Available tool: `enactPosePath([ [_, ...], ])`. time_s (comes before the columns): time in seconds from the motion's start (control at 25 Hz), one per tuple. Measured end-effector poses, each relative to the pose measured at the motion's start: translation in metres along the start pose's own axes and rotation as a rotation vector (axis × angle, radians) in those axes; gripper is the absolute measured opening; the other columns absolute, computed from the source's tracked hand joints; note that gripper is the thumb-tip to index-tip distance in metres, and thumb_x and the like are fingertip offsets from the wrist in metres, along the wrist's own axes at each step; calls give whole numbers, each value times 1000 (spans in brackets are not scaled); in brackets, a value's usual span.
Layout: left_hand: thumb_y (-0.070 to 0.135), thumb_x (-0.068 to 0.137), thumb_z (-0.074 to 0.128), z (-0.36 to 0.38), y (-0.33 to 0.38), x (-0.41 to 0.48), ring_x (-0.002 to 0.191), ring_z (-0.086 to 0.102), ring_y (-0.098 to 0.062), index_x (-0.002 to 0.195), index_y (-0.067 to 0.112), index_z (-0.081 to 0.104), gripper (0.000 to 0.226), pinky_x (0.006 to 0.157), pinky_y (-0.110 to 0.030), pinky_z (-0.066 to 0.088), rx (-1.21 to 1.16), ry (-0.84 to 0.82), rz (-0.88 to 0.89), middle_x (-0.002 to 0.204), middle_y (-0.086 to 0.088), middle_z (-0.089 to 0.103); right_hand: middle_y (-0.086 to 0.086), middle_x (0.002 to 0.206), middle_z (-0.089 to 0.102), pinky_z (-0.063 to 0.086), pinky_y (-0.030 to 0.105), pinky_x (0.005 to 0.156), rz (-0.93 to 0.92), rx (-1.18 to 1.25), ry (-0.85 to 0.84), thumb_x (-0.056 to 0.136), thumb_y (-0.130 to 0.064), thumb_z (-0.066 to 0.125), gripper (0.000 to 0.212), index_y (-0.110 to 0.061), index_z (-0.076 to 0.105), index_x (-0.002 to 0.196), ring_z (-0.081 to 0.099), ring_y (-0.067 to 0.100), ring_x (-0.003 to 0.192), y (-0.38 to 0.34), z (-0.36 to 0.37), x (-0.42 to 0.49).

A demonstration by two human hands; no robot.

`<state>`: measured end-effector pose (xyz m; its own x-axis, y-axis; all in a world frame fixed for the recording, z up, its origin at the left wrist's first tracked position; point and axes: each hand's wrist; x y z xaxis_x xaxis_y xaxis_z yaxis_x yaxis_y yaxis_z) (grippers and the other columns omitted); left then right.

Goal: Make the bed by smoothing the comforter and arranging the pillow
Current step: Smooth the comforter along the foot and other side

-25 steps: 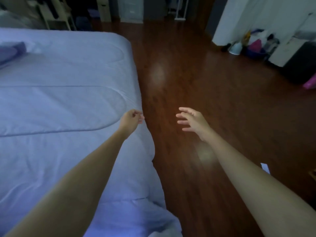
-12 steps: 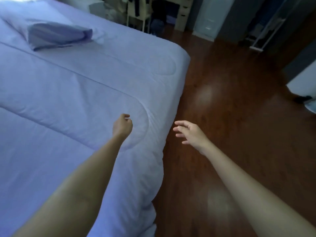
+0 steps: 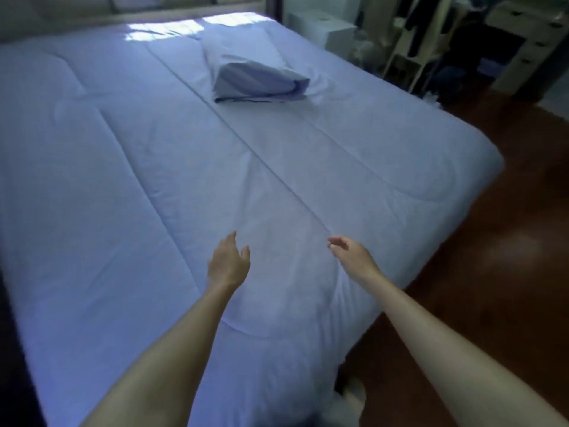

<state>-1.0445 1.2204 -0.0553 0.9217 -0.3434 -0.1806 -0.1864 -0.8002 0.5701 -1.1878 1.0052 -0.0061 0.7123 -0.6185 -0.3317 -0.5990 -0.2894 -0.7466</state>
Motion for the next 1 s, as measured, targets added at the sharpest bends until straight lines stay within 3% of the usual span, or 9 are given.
enactPosePath([
  [0.2, 54, 96, 19, 65, -41, 24, 150, 6, -26, 153, 17, 10, 69, 119, -51, 6, 226, -61, -377, 162, -5, 6, 7, 142, 52, 33, 27, 106, -343, -224, -241, 94, -18, 52, 42, -12, 50, 135, 47, 22, 132, -52, 73, 127],
  [0.36, 77, 76, -12, 116, -51, 24, 149, 14, -28, 152, 17, 13, 100, 114, -45, -11, 399, 72, -506, 161, -5, 12, -2, 162, 9, 8, 52, 117, -773, -627, -664, 99, -38, 37, 55, -27, 21, 151, 5, 20, 150, -64, 171, 185],
  [0.48, 72, 78, 0, 114, -51, 28, 150, -6, -20, 152, 21, -5, 90, 115, -43, -14, 459, -2, -600, 162, 2, -9, -3, 163, 0, -5, 56, 115, -938, -824, -641, 97, -50, 30, 58, -36, 14, 151, -3, 22, 150, -44, 182, 234],
  [0.6, 53, 96, 30, 104, -35, 26, 150, -6, -21, 153, 21, -2, 73, 118, -51, -3, 398, 4, -673, 162, 2, -8, -1, 162, 5, -3, 57, 115, -813, -851, -358, 94, -57, 25, 61, -37, 15, 150, 3, 25, 150, 0, 108, 314],
  [0.68, 44, 95, 36, 109, -8, 30, 150, 6, -26, 153, 15, 11, 70, 117, -58, 3, 358, 183, -690, 162, -5, 6, 5, 162, 13, 4, 60, 115, -689, -837, -194, 91, -58, 21, 65, -32, 21, 150, 10, 30, 149, 39, 29, 365],
  [0.76, 42, 88, 36, 137, 43, 39, 143, 30, -34, 146, 4, 31, 70, 111, -65, 17, 340, 327, -512, 154, -16, 31, 10, 158, 23, 14, 64, 112, -538, -828, -56, 88, -56, 19, 67, -27, 29, 148, 21, 35, 145, 89, -57, 404],
  [0.84, 42, 87, 36, 184, 105, 50, 132, 46, -36, 139, 3, 43, 66, 103, -65, 31, 388, 301, -231, 145, -16, 46, 11, 155, 27, 21, 68, 108, -364, -823, 27, 90, -56, 18, 63, -28, 29, 145, 26, 36, 141, 141, -135, 422],
  [0.92, 46, 88, 36, 221, 150, 54, 132, 48, -29, 140, 12, 46, 63, 102, -60, 37, 420, 206, -108, 146, -9, 48, 10, 157, 22, 17, 68, 110, -203, -836, 86, 87, -63, 10, 69, -30, 22, 147, 20, 36, 143, 185, -194, 418],
  [1.0, 49, 88, 35, 232, 155, 47, 136, 44, -25, 143, 18, 42, 63, 108, -54, 35, 435, 160, -141, 149, -3, 44, 13, 159, 15, 10, 66, 113, 31, -718, 213, 82, -66, 8, 80, -24, 17, 150, 13, 40, 145, 206, -226, 406],
])
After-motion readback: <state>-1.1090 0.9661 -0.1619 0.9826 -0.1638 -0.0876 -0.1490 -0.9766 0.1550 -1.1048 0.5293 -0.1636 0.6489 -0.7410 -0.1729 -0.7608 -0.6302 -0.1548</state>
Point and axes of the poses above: each hand's wrist, its own x-axis towards the middle knuckle, its own z-axis out of the palm, y = z × x
